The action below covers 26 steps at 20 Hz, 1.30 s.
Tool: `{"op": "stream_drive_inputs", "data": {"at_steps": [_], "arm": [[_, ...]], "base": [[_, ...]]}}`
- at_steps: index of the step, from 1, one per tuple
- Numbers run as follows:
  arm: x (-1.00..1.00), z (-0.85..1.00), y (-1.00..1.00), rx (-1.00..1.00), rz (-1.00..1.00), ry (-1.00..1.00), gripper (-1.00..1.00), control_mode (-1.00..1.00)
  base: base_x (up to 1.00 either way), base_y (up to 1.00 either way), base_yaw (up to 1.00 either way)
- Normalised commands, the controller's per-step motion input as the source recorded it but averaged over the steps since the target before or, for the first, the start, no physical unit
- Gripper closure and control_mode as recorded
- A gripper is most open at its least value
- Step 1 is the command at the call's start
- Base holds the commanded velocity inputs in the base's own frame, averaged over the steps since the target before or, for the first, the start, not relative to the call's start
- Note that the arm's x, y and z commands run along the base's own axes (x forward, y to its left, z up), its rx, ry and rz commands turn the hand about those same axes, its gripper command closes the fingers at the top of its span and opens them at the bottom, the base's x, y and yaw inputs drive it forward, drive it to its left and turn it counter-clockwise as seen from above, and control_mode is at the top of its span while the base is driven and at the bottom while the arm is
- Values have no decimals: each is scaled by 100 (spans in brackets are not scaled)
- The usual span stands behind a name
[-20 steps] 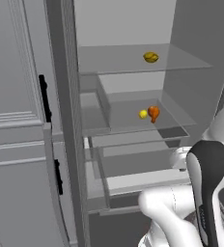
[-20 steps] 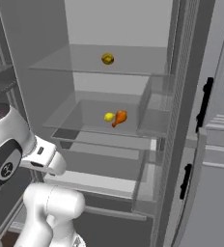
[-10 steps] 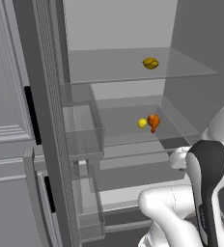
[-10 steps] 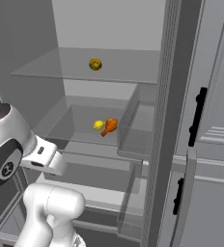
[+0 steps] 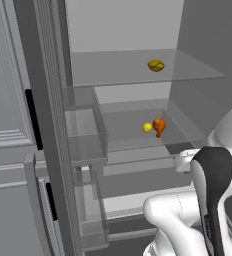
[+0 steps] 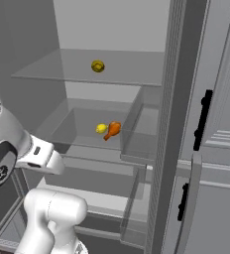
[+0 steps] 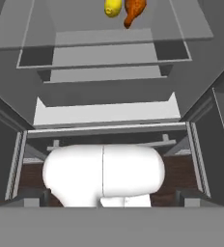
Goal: Place one lemon and one chicken drumstick in each tupperware on the nearby counter, to pack two identical lunches.
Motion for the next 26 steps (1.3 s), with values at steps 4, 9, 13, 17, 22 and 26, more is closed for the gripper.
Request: {"op": "stream_drive_inputs", "data": {"at_steps": [4, 9, 13, 17, 22, 26], "arm": [[7, 97, -3, -12, 0, -36, -100, -100], [28, 99, -1, -2, 0, -40, -100, -100], [74, 76, 0, 7, 0, -29, -100, -100], [86, 39, 0, 7, 0, -29, -100, -100], [98, 34, -1, 2, 0, -7, -100, -100], [85, 33, -2, 1, 0, 0, -100, -100]], "base": [[0, 0, 0], [0, 0, 0], [0, 0, 0], [0, 0, 0], [0, 0, 0], [0, 0, 0]]}}
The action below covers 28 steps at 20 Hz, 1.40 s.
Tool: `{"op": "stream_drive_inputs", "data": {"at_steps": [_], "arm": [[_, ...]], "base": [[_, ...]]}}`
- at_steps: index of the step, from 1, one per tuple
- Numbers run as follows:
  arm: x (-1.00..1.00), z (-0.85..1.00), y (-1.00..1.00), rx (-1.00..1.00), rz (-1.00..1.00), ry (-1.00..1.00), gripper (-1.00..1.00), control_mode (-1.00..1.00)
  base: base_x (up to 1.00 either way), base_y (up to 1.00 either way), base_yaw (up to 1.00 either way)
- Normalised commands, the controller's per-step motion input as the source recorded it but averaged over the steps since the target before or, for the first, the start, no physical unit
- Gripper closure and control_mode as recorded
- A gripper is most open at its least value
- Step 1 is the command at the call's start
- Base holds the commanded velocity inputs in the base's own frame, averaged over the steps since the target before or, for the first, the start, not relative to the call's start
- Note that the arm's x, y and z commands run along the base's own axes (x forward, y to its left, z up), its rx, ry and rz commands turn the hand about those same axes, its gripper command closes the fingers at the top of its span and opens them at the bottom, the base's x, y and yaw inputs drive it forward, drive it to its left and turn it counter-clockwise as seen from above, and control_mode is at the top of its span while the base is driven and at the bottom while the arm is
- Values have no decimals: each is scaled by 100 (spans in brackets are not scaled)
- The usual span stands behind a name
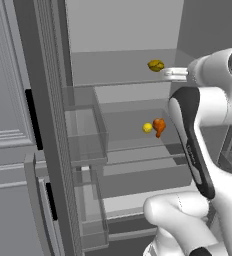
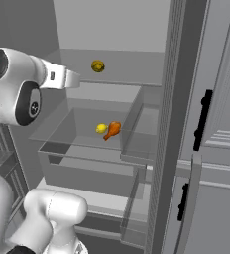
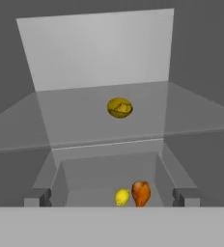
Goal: Place one lemon and one chicken drumstick in each tupperware on the nearby counter, to pack two identical lunches.
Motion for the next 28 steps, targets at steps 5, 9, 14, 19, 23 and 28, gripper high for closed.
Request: {"op": "stream_drive_inputs", "data": {"at_steps": [5, 9, 14, 19, 23, 28], "arm": [[85, 1, -28, 1, 1, 4, -100, -100], [86, 15, -23, 0, 2, 17, -100, -100], [81, 0, -4, 0, 0, 22, -100, -100], [49, -19, -1, 0, 2, 13, -100, -100], [56, -8, -2, 0, 1, 0, -100, -100], [71, -24, -7, 0, 0, 3, -100, -100]], "base": [[0, 0, 0], [0, 0, 0], [0, 0, 0], [0, 0, 0], [0, 0, 0], [0, 0, 0]]}}
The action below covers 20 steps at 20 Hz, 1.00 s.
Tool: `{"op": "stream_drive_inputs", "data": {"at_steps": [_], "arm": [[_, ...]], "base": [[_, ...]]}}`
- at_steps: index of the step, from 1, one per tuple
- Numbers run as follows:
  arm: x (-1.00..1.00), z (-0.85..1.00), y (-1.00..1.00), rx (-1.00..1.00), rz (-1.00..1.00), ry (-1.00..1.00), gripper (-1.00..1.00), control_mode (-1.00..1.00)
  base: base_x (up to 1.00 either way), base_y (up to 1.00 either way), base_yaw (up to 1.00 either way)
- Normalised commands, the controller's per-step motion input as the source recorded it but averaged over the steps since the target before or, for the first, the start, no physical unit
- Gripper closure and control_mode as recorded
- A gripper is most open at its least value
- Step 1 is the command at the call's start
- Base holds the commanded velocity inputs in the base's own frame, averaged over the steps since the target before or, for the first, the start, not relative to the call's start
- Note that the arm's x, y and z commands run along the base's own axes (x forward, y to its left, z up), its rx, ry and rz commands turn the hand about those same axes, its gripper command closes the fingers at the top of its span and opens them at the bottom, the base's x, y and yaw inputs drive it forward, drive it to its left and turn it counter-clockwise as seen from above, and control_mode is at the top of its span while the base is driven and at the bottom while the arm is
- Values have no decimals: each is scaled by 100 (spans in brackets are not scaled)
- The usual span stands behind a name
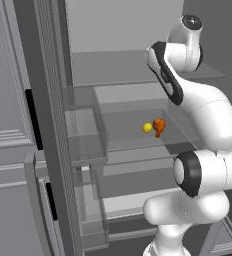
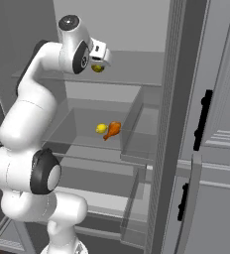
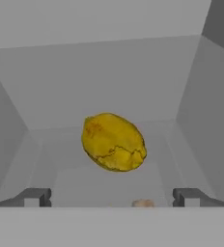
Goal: Place one lemon and one chicken drumstick in each tupperware on the nearby counter, to pack two identical lunches.
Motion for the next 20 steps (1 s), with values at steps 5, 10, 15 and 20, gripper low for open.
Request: {"op": "stream_drive_inputs", "data": {"at_steps": [5, 10, 15, 20], "arm": [[64, -21, 0, -3, 0, 0, -100, -100], [43, 0, -1, 0, 0, 0, -100, -100], [33, -9, -11, 0, 0, 6, -100, -100], [0, -40, -5, -2, 0, 14, -100, -100]], "base": [[0, 0, 0], [0, 0, 0], [0, 0, 0], [0, 0, 0]]}}
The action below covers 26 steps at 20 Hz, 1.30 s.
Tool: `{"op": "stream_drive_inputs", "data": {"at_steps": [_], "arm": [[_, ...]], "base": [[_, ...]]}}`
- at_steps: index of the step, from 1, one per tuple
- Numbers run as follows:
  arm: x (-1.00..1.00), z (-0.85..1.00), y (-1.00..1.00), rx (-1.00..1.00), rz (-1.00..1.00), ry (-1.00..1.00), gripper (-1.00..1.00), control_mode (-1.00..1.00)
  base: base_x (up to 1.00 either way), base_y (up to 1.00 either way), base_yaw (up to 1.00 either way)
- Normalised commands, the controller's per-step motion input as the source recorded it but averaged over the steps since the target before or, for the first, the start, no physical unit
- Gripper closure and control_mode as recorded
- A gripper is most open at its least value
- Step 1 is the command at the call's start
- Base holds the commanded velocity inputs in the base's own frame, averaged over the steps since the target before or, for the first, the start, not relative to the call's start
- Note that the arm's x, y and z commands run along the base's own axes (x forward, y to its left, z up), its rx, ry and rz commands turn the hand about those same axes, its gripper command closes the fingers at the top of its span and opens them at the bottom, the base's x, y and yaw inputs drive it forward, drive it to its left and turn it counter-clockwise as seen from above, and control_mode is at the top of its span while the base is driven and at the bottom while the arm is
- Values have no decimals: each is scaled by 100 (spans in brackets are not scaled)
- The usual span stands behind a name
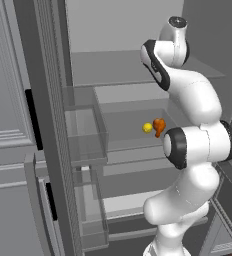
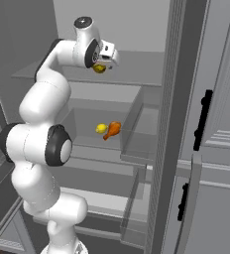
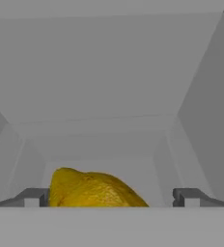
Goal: Place one lemon and one chicken drumstick in each tupperware on the nearby counter, to pack two identical lunches.
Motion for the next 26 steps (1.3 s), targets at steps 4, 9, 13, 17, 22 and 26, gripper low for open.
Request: {"op": "stream_drive_inputs", "data": {"at_steps": [4, 9, 13, 17, 22, 26], "arm": [[0, -42, 0, -2, 0, 5, -100, -100], [0, -24, 7, 0, 0, 0, 100, -100], [-13, -39, 1, 0, 0, 0, 100, -100], [-38, -35, 9, 1, 0, -4, 100, -100], [-12, -10, 24, 1, 0, -27, 100, -100], [-41, 4, 1, 2, 0, -34, 100, -100]], "base": [[0, 0, 0], [0, 0, 0], [0, 0, 0], [0, 0, 0], [0, 0, 0], [0, 0, 0]]}}
